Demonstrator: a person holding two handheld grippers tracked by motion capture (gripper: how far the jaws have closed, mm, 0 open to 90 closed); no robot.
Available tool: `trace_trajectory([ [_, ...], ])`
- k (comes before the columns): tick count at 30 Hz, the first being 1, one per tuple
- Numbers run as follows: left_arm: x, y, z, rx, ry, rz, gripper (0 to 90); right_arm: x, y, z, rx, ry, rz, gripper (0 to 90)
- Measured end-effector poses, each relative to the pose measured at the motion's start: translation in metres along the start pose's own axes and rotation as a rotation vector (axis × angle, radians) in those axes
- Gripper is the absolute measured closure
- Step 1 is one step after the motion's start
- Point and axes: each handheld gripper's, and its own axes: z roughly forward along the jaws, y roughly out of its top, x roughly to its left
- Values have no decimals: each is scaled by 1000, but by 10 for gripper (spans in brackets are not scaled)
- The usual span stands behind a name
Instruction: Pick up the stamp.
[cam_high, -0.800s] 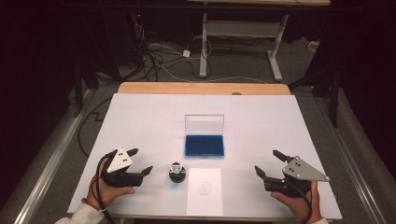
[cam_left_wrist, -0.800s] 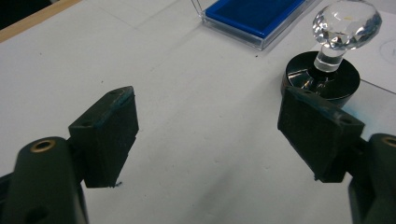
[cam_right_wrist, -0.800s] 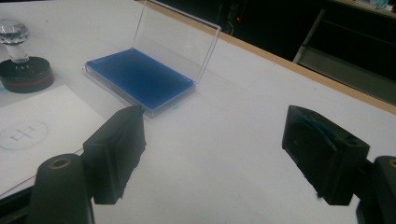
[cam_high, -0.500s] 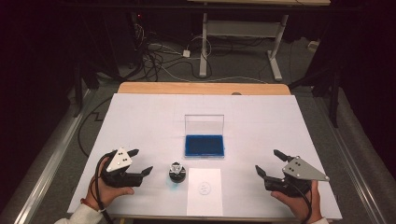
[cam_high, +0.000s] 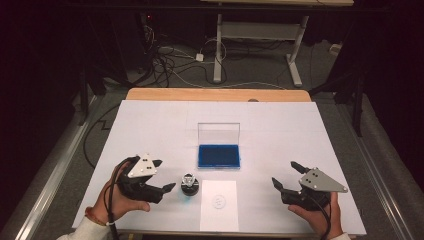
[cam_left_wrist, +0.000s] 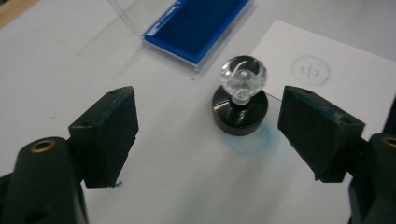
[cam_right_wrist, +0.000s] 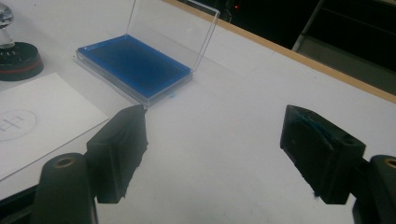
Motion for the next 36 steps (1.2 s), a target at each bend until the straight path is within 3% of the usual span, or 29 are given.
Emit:
trace_trajectory([
  [7,-11,18,30,107,-81,58,200,3,-1,3,18,4,-15,233],
  [11,-10,23,45,134,-91,74,207,4,-2,5,23,28,-21,272],
  [14,-6,24,61,162,-100,62,208,2,-3,6,25,45,-10,271],
  [18,-6,26,64,151,-98,69,244,3,-4,8,40,36,-15,269],
  [19,-6,26,64,151,-125,97,297,3,-4,8,44,38,-20,272],
  [20,-6,26,64,151,-125,97,390,4,-4,8,51,36,-27,280],
  [21,-8,26,64,151,-128,127,390,4,-4,8,51,36,-27,280],
  [23,-10,28,66,170,-99,140,406,5,-5,9,57,27,-51,296],
  [24,-10,28,67,173,-116,138,405,6,-5,10,60,28,-59,295],
  [30,-9,33,67,173,-124,111,451,6,-5,10,62,26,-63,293],
  [36,-10,34,70,192,-119,127,508,7,-5,10,60,31,-69,290],
])
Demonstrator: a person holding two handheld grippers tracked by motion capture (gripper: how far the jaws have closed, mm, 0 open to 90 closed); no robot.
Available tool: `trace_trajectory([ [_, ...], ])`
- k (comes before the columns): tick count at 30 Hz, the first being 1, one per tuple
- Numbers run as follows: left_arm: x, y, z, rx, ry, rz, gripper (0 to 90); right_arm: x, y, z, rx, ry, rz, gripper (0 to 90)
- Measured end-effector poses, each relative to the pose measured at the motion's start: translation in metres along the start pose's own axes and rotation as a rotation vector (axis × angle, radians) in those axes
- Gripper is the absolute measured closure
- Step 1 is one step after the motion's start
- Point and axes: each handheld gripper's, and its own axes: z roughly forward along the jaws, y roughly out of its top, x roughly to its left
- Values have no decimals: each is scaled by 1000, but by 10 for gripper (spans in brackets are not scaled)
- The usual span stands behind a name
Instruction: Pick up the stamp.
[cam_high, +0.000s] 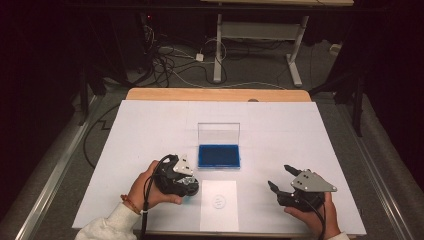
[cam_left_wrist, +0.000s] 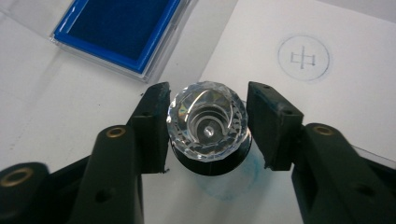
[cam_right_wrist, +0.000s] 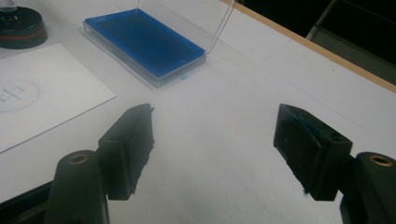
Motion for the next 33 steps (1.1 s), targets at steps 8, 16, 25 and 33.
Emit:
trace_trajectory([
  [8,2,-2,4,18,6,-10,509,1,0,1,-2,3,4,283],
  [16,4,-3,7,6,4,-20,520,0,-1,1,-3,5,-2,282],
  [25,2,-2,8,19,10,5,543,1,0,1,1,1,-11,284],
  [33,3,-7,7,-19,27,-21,544,1,-1,1,4,-15,-14,280],
])
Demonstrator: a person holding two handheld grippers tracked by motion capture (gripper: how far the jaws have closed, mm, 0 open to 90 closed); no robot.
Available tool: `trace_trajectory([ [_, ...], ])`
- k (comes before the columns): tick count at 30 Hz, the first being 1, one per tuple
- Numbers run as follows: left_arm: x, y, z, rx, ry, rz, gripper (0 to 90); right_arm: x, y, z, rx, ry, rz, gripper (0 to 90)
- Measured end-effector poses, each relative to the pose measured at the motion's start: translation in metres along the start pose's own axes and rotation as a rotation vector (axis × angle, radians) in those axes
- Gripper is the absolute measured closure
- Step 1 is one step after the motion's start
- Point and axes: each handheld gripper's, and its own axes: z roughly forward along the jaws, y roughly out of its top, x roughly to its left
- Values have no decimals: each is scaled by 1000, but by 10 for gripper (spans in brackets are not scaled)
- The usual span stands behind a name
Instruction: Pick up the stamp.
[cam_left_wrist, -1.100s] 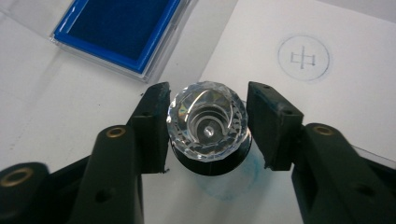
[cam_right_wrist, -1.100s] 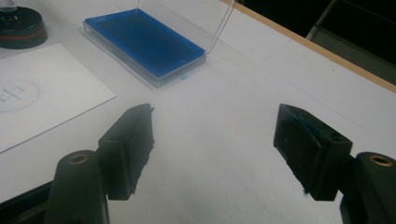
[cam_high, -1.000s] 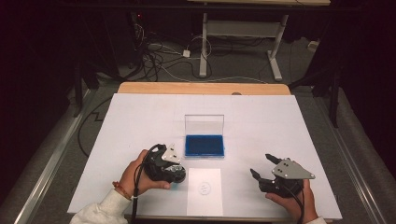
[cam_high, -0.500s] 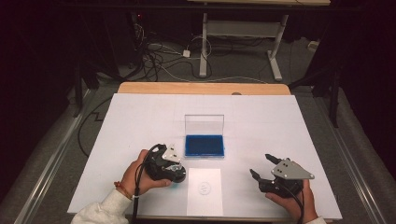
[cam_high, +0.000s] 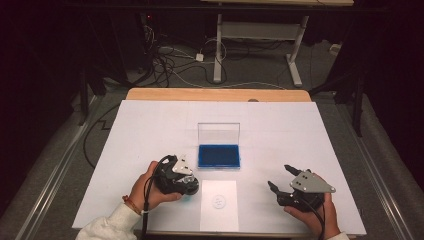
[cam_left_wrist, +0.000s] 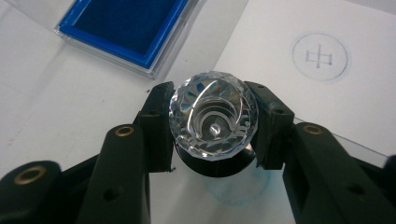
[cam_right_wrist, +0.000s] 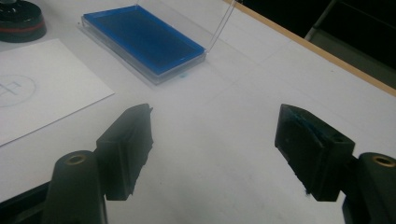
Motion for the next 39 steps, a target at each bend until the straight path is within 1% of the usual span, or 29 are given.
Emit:
trace_trajectory([
  [2,0,-1,-4,-17,-7,-3,544,-1,0,0,-3,-5,3,276],
  [3,0,-1,-8,-27,6,-2,545,-2,0,-1,-2,-4,1,275],
  [4,0,-1,-8,-27,6,-2,545,-2,0,-1,-2,-4,1,275],
  [8,-1,-3,-19,-62,8,0,544,-2,0,-2,-19,-6,9,265],
  [9,-1,-5,-23,-75,19,-2,544,-2,0,-2,-20,-7,8,265],
  [15,2,-11,-31,-86,26,-8,545,-2,0,-3,-34,-19,3,261],
  [16,3,-13,-32,-89,32,-14,544,-3,0,-4,-47,-18,9,258],
  [18,4,-14,-34,-88,42,-21,545,-3,1,-5,-52,-27,7,249],
  [24,8,-18,-40,-107,63,-36,544,-3,1,-3,-51,-34,8,233],
  [25,8,-19,-40,-108,63,-36,544,-3,1,-3,-51,-34,8,233],
  [26,9,-21,-42,-112,75,-44,545,-3,1,-2,-56,-26,8,221],
  [27,9,-21,-42,-112,75,-44,544,-3,1,-2,-56,-26,8,221],
  [31,11,-24,-45,-127,97,-52,545,-3,2,1,-54,-27,8,210],
  [34,12,-27,-46,-134,100,-61,544,-3,3,3,-52,-20,4,210],
  [39,13,-29,-46,-129,106,-70,545,-3,5,6,-54,-16,-1,210],
])
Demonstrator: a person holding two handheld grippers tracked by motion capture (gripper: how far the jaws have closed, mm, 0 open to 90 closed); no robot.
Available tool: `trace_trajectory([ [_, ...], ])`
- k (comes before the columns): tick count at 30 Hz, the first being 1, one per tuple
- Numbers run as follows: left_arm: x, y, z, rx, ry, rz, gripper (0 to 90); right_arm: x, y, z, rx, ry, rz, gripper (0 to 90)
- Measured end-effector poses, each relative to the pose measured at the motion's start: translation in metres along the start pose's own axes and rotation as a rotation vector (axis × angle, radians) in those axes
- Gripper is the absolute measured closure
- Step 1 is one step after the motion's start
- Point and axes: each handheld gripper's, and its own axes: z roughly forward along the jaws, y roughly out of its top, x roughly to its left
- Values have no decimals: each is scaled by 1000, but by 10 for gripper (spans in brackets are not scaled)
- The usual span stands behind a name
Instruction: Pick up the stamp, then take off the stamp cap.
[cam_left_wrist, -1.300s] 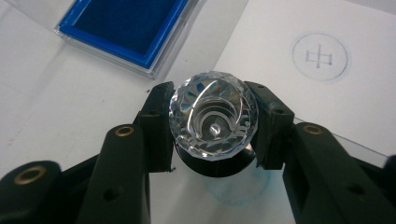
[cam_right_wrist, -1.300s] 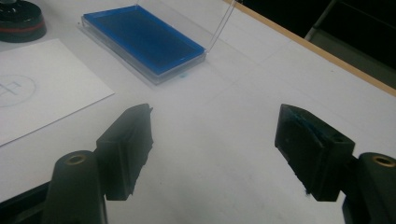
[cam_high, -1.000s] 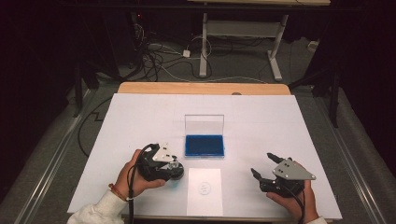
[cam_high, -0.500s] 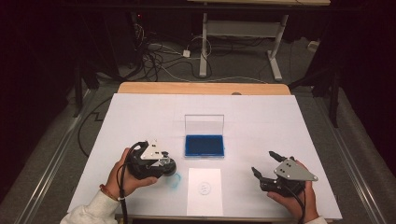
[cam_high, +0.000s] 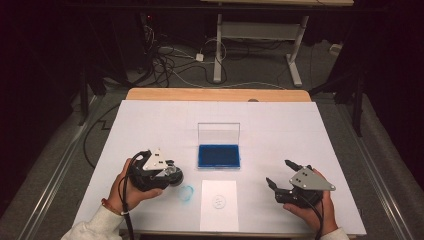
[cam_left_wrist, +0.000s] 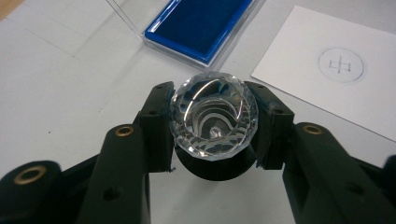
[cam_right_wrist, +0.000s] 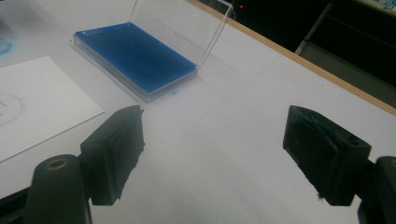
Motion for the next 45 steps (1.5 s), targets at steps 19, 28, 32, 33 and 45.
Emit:
trace_trajectory([
  [19,3,-5,-6,-18,4,-25,545,0,2,5,2,19,3,200],
  [28,5,-3,-7,-30,4,-32,545,2,1,8,-6,49,18,187],
  [32,4,0,-6,-36,6,-29,545,1,1,9,-2,66,44,166],
  [33,4,0,-6,-35,4,-27,545,1,1,9,-2,66,44,166],
  [45,16,24,-2,-100,-22,-36,545,5,15,22,-14,57,-26,170],
])
